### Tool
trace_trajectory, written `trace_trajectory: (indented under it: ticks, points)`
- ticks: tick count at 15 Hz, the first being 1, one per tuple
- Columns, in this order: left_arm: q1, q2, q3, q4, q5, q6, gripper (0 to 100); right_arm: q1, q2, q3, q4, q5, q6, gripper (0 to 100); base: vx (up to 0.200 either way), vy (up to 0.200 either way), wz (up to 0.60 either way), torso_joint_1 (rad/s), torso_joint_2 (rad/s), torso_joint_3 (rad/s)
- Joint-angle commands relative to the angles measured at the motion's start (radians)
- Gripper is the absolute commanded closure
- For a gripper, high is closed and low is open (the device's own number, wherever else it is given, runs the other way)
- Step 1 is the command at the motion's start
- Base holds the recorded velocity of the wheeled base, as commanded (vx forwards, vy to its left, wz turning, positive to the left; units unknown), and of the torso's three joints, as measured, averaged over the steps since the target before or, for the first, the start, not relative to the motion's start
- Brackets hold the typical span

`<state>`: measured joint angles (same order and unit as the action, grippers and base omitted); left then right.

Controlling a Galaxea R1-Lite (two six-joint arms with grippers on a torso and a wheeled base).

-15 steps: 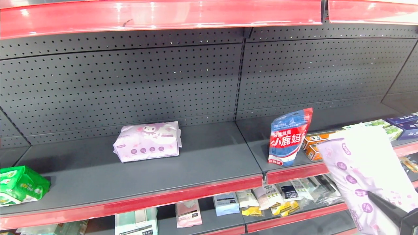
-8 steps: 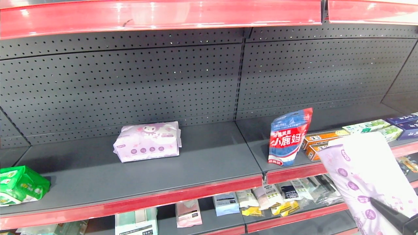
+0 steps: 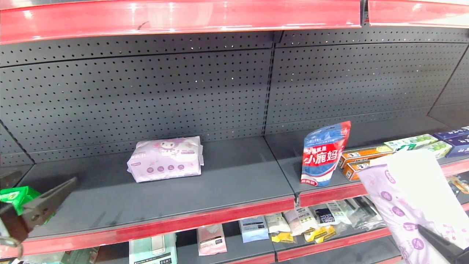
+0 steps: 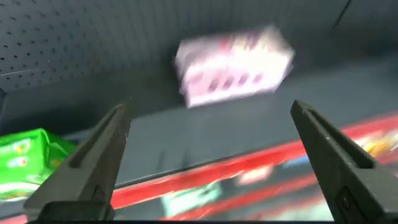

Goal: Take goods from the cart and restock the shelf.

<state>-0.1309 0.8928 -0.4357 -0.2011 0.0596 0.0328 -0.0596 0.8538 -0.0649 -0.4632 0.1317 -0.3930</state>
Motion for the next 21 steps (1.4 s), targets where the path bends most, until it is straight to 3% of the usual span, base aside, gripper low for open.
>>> trace_trajectory:
  ticks: [1, 2, 3, 5, 6, 9, 11, 12, 15, 17, 19, 21]
  points:
    - [0.089, 0.305, -0.034, -0.001, -0.099, 0.205, 0, 0.000, -0.004, -0.004, -0.002, 0.003, 0.002, 100, 0.000, 0.000, 0.00, 0.000, 0.00, 0.000]
    - [0.114, 0.333, -0.034, 0.000, -0.144, 0.259, 0, 0.000, -0.004, -0.006, -0.002, 0.005, 0.002, 100, 0.000, 0.000, 0.00, 0.000, 0.00, 0.000]
    - [0.169, 0.420, -0.049, -0.004, -0.242, 0.415, 0, 0.000, -0.004, -0.006, -0.002, 0.006, 0.003, 100, 0.000, 0.000, 0.00, 0.000, 0.00, 0.000]
    - [0.206, 0.531, -0.124, -0.003, -0.310, 0.573, 0, 0.001, -0.004, -0.004, -0.002, 0.008, 0.006, 100, 0.000, 0.000, 0.00, 0.000, 0.00, 0.000]
    - [0.211, 0.584, -0.173, 0.000, -0.330, 0.621, 0, 0.001, -0.002, -0.003, -0.002, 0.009, 0.006, 100, 0.000, 0.000, 0.00, 0.000, 0.00, 0.000]
    - [0.211, 0.709, -0.273, 0.002, -0.331, 0.676, 0, 0.004, 0.001, 0.005, 0.000, 0.034, 0.005, 100, 0.000, 0.000, 0.00, 0.000, 0.00, 0.000]
    - [0.209, 0.776, -0.337, 0.003, -0.348, 0.688, 0, 0.003, -0.002, 0.010, 0.000, 0.037, 0.006, 100, 0.000, 0.000, 0.00, 0.000, 0.00, 0.000]
    - [0.209, 0.811, -0.362, 0.003, -0.391, 0.688, 0, 0.003, -0.002, 0.007, 0.000, 0.039, 0.005, 100, 0.000, 0.000, 0.00, 0.000, 0.00, 0.000]
    - [0.209, 0.870, -0.420, 0.009, -0.409, 0.707, 0, 0.003, -0.006, 0.008, 0.000, 0.037, 0.005, 100, 0.000, 0.000, 0.00, 0.000, 0.00, 0.000]
    - [0.206, 0.900, -0.495, 0.065, -0.417, 0.714, 0, 0.003, -0.006, 0.011, 0.000, 0.037, 0.005, 100, 0.000, 0.000, 0.00, 0.000, 0.00, 0.000]
    - [0.206, 0.959, -0.623, 0.180, -0.461, 0.757, 0, 0.003, -0.006, 0.022, 0.000, 0.039, 0.003, 100, 0.000, 0.000, 0.00, 0.000, 0.00, 0.000]
    - [0.206, 1.022, -0.712, 0.195, -0.468, 0.773, 0, 0.003, -0.006, 0.025, 0.000, 0.039, 0.003, 100, 0.000, 0.000, 0.00, 0.000, 0.00, 0.000]
